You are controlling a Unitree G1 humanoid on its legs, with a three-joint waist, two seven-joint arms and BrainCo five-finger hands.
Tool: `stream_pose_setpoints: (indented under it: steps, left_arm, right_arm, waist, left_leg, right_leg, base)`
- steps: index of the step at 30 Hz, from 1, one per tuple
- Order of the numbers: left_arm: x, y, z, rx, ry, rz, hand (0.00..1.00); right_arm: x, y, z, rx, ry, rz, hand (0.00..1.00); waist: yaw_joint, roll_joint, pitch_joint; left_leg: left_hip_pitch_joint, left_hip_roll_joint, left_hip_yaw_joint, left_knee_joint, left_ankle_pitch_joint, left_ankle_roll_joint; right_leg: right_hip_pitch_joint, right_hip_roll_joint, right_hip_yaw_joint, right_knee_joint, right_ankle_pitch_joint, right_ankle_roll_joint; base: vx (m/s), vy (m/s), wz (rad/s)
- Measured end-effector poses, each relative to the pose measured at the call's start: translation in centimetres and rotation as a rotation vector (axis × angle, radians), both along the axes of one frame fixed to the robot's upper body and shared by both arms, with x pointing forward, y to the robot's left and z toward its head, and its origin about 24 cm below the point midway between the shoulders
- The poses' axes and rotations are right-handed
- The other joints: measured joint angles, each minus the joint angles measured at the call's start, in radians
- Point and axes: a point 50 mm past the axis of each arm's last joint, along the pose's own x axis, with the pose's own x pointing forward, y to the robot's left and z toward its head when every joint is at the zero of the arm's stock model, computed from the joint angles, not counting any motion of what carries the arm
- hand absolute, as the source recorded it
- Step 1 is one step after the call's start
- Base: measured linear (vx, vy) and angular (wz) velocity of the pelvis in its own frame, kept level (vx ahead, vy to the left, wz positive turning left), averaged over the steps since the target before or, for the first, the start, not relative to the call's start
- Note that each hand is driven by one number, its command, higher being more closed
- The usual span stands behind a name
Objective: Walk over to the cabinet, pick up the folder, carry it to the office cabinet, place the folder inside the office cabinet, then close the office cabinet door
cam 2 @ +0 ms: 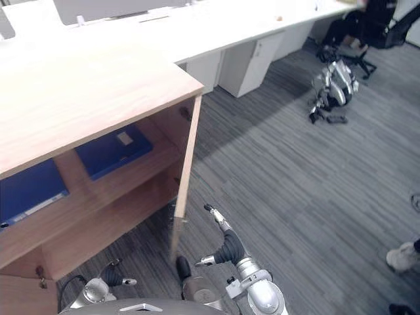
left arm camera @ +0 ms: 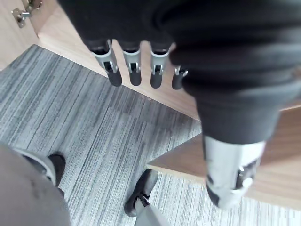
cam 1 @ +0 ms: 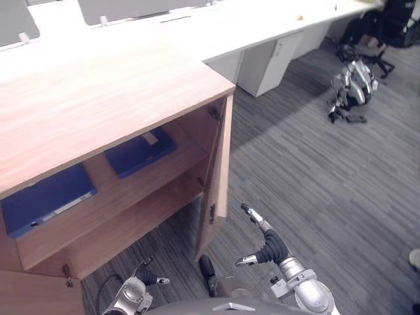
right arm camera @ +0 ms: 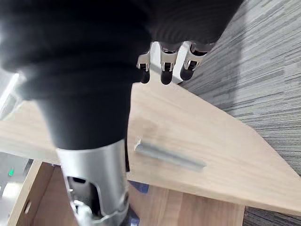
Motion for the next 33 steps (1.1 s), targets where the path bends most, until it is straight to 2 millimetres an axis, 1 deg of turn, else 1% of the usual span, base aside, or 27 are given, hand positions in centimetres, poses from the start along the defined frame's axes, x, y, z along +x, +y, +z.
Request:
stream_pose_setpoints:
  steps: [1,3,4,5,6,7,8,9,10,11,12,13,14,15,17,19,21,23,25,26,28,31,33]
  left_arm:
    - [-0.1,0.1,0.0,0.004,0.002,0.000,0.00]
    - [0.0,0.6,0.1,0.014,0.001,0.000,0.00]
    - [0.0,0.6,0.1,0.017,0.000,0.000,0.00]
    - [0.0,0.7,0.1,0.018,-0.001,0.000,0.00]
    - [0.1,0.7,0.1,0.016,-0.003,0.004,0.00]
    - [0.1,0.7,0.1,0.016,-0.005,0.005,0.00]
    - [0.3,0.7,0.2,0.014,-0.008,0.008,0.00]
    - [0.2,0.6,0.2,0.007,-0.009,0.022,0.00]
    - [0.2,0.7,0.2,0.006,-0.010,0.030,0.00]
    - [0.0,0.8,0.1,0.006,-0.006,0.042,0.00]
    - [0.0,0.9,0.1,0.006,-0.003,0.052,0.00]
    - [-0.2,0.9,0.1,0.003,0.000,0.064,0.00]
    - [-0.2,0.9,0.1,0.002,0.000,0.068,0.00]
    - [-0.7,1.2,0.0,0.000,0.008,0.096,0.00]
    - [-0.8,1.5,0.0,0.000,0.006,0.129,0.00]
    - [-1.1,1.8,0.0,0.008,0.000,0.167,0.00]
    - [-1.4,2.2,0.0,0.009,0.002,0.198,0.00]
    - [-1.7,2.3,-0.1,0.011,0.010,0.214,0.00]
    - [-2.3,2.5,-0.2,0.010,0.023,0.242,0.00]
    - [-2.4,2.6,-0.3,0.011,0.027,0.247,0.00]
    - [-2.6,2.6,-0.3,0.017,0.032,0.255,0.00]
    - [-3.0,2.6,-0.4,0.005,0.037,0.291,0.00]
    - [-3.2,2.5,-0.4,0.001,0.041,0.296,0.00]
  right_arm:
    - [0.1,0.2,0.0,0.005,-0.003,0.009,0.00]
    - [1.0,1.3,-0.2,0.018,-0.010,0.057,0.00]
    - [1.3,1.5,-0.4,0.022,-0.006,0.065,0.00]
    - [2.0,1.9,-0.8,0.019,0.002,0.084,0.00]
    - [2.8,2.2,-1.2,0.017,0.008,0.097,0.00]
    - [3.2,2.3,-1.4,0.012,0.011,0.102,0.00]
    - [3.9,2.3,-1.8,0.000,0.016,0.104,0.00]
    - [4.6,2.1,-2.0,-0.005,0.017,0.081,0.00]
    - [5.0,1.8,-2.1,-0.001,0.021,0.068,0.00]
    - [5.6,1.6,-2.4,-0.015,0.034,0.056,0.00]
    - [6.1,1.6,-2.7,-0.020,0.041,0.039,0.00]
    - [6.3,1.6,-3.0,-0.020,0.047,0.020,0.00]
    - [6.5,1.6,-3.2,-0.021,0.053,0.008,0.00]
    - [6.8,1.5,-3.6,-0.029,0.062,-0.002,0.00]
    - [7.1,1.5,-3.9,-0.033,0.075,-0.017,0.00]
    - [7.6,1.1,-4.4,-0.032,0.089,-0.069,0.00]
    - [8.0,0.9,-4.7,-0.041,0.100,-0.088,0.00]
    - [8.3,0.5,-4.8,-0.040,0.102,-0.120,0.00]
    - [8.2,0.0,-5.3,-0.030,0.119,-0.178,0.00]
    - [8.1,-0.4,-5.8,-0.033,0.141,-0.196,0.00]
    - [7.7,-0.9,-6.5,-0.025,0.173,-0.239,0.00]
    - [6.7,-1.2,-8.2,-0.015,0.258,-0.303,0.00]
    - [5.5,-1.5,-9.7,-0.012,0.329,-0.346,0.00]
  waist:
    - [0.002,0.000,-0.001]
    - [0.022,-0.006,-0.011]
    - [0.028,-0.008,-0.017]
    - [0.044,-0.008,-0.021]
    - [0.060,-0.004,-0.024]
    - [0.065,-0.002,-0.025]
    - [0.075,0.008,-0.029]
    - [0.087,0.013,-0.032]
    - [0.087,0.017,-0.032]
    - [0.089,0.034,-0.037]
    - [0.094,0.034,-0.038]
    - [0.098,0.042,-0.040]
    - [0.101,0.050,-0.043]
    - [0.110,0.056,-0.046]
    - [0.123,0.057,-0.047]
    - [0.131,0.057,-0.047]
    - [0.142,0.056,-0.048]
    - [0.146,0.057,-0.048]
    - [0.146,0.056,-0.048]
    - [0.142,0.056,-0.049]
    - [0.146,0.054,-0.050]
    - [0.147,0.055,-0.052]
    - [0.147,0.055,-0.055]
  left_leg:
    - [0.000,0.000,-0.011,0.000,0.000,0.001]
    - [-0.004,-0.003,-0.042,-0.002,0.002,0.004]
    - [-0.009,-0.004,-0.052,-0.003,0.003,0.006]
    - [-0.016,-0.008,-0.070,-0.004,0.006,0.010]
    - [-0.029,-0.011,-0.087,-0.004,0.007,0.011]
    - [-0.033,-0.015,-0.099,-0.004,0.008,0.013]
    - [-0.042,-0.019,-0.121,-0.004,0.010,0.016]
    - [-0.047,-0.024,-0.145,-0.005,0.013,0.020]
    - [-0.048,-0.025,-0.155,-0.006,0.015,0.021]
    - [-0.066,-0.027,-0.177,-0.007,0.015,0.022]
    - [-0.067,-0.030,-0.192,-0.007,0.016,0.023]
    - [-0.073,-0.033,-0.209,-0.009,0.019,0.027]
    - [-0.082,-0.036,-0.224,-0.011,0.023,0.029]
    - [-0.087,-0.041,-0.243,-0.027,0.036,0.030]
    - [-0.086,-0.046,-0.260,-0.045,0.050,0.030]
    - [-0.084,-0.051,-0.293,-0.064,0.071,0.030]
    - [-0.078,-0.053,-0.297,-0.078,0.080,0.029]
    - [-0.082,-0.053,-0.302,-0.079,0.080,0.029]
    - [-0.084,-0.058,-0.315,-0.081,0.084,0.032]
    - [-0.082,-0.064,-0.321,-0.091,0.090,0.033]
    - [-0.077,-0.069,-0.327,-0.110,0.103,0.036]
    - [-0.077,-0.076,-0.335,-0.123,0.110,0.037]
    - [-0.075,-0.082,-0.343,-0.139,0.119,0.039]
  right_leg:
    - [0.006,-0.002,-0.009,-0.001,-0.003,0.000]
    - [0.018,-0.014,-0.042,-0.001,-0.013,0.001]
    - [0.018,-0.018,-0.053,-0.002,-0.014,0.001]
    - [0.020,-0.024,-0.068,-0.002,-0.014,0.003]
    - [0.020,-0.032,-0.087,-0.004,-0.012,0.009]
    - [0.020,-0.037,-0.097,-0.005,-0.013,0.010]
    - [0.021,-0.045,-0.119,-0.010,-0.013,0.011]
    - [0.030,-0.053,-0.145,-0.015,-0.014,0.012]
    - [0.036,-0.055,-0.155,-0.018,-0.014,0.012]
    - [0.041,-0.060,-0.175,-0.026,-0.014,0.014]
    - [0.050,-0.064,-0.189,-0.030,-0.018,0.018]
    - [0.052,-0.070,-0.205,-0.030,-0.024,0.027]
    - [0.051,-0.072,-0.219,-0.030,-0.025,0.027]
    - [0.051,-0.075,-0.233,-0.030,-0.028,0.030]
    - [0.054,-0.081,-0.253,-0.031,-0.029,0.031]
    - [0.061,-0.087,-0.280,-0.031,-0.034,0.034]
    - [0.066,-0.087,-0.282,-0.032,-0.034,0.034]
    - [0.067,-0.088,-0.285,-0.032,-0.034,0.035]
    - [0.071,-0.090,-0.297,-0.032,-0.037,0.038]
    - [0.073,-0.092,-0.304,-0.032,-0.038,0.039]
    - [0.073,-0.097,-0.307,-0.034,-0.038,0.040]
    - [0.073,-0.102,-0.313,-0.036,-0.040,0.043]
    - [0.074,-0.105,-0.321,-0.041,-0.038,0.046]
  base:
    - [0.02,0.025,0.43]
    - [0.02,0.036,0.42]
    - [0.02,0.039,0.45]
    - [0.02,0.037,0.44]
    - [0.02,0.036,0.46]
    - [0.02,0.031,0.50]
    - [0.03,0.030,0.58]
    - [0.03,0.028,0.56]
    - [0.00,0.023,0.52]
    - [-0.02,0.008,0.44]
    - [-0.03,0.000,0.50]
    - [-0.02,-0.009,0.48]
    - [-0.02,-0.032,0.53]
    - [-0.02,-0.037,0.40]
    - [-0.02,-0.031,0.35]
    - [-0.02,-0.036,0.44]
    - [-0.04,-0.025,0.13]
    - [-0.06,-0.015,0.07]
    - [-0.05,-0.018,0.18]
    - [-0.04,-0.017,0.18]
    - [-0.04,-0.012,0.14]
    - [-0.02,-0.001,0.08]
    - [-0.01,0.001,0.10]
